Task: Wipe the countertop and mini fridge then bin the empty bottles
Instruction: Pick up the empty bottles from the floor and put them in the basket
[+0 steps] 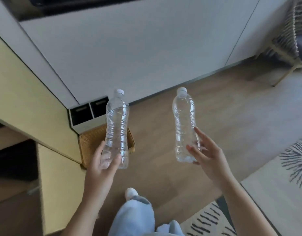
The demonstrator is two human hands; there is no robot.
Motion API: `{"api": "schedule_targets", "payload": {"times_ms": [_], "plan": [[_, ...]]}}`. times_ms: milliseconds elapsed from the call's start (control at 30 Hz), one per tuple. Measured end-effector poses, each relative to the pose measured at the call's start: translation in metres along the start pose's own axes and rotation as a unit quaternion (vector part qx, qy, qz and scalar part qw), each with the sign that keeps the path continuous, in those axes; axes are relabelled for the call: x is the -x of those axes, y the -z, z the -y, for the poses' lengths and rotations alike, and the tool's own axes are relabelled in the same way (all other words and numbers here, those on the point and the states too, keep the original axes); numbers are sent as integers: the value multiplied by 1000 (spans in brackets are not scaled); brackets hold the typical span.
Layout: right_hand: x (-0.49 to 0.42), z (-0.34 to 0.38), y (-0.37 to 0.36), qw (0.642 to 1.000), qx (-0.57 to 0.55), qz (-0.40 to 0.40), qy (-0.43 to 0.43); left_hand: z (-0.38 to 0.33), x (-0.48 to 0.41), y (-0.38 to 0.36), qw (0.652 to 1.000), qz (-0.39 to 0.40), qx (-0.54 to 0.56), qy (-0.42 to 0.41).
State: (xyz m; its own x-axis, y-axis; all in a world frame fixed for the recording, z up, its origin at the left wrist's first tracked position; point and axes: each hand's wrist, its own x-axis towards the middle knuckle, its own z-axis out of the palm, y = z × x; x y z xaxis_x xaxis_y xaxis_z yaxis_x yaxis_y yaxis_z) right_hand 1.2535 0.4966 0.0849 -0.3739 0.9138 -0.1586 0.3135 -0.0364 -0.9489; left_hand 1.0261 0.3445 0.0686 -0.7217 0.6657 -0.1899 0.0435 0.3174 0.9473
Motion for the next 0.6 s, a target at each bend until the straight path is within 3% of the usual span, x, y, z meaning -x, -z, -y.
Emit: {"api": "schedule_targets", "payload": {"times_ms": [233, 400, 600], "plan": [[-81, 17, -69, 997, 43, 70, 8, 25, -84, 13, 997, -65, 32, 17], [-157, 34, -127, 994, 68, 82, 6, 31, -176, 27, 993, -58, 97, 44], [-238, 36, -216, 983, 102, 151, 20, 50, -275, 61, 994, -73, 51, 62]]}}
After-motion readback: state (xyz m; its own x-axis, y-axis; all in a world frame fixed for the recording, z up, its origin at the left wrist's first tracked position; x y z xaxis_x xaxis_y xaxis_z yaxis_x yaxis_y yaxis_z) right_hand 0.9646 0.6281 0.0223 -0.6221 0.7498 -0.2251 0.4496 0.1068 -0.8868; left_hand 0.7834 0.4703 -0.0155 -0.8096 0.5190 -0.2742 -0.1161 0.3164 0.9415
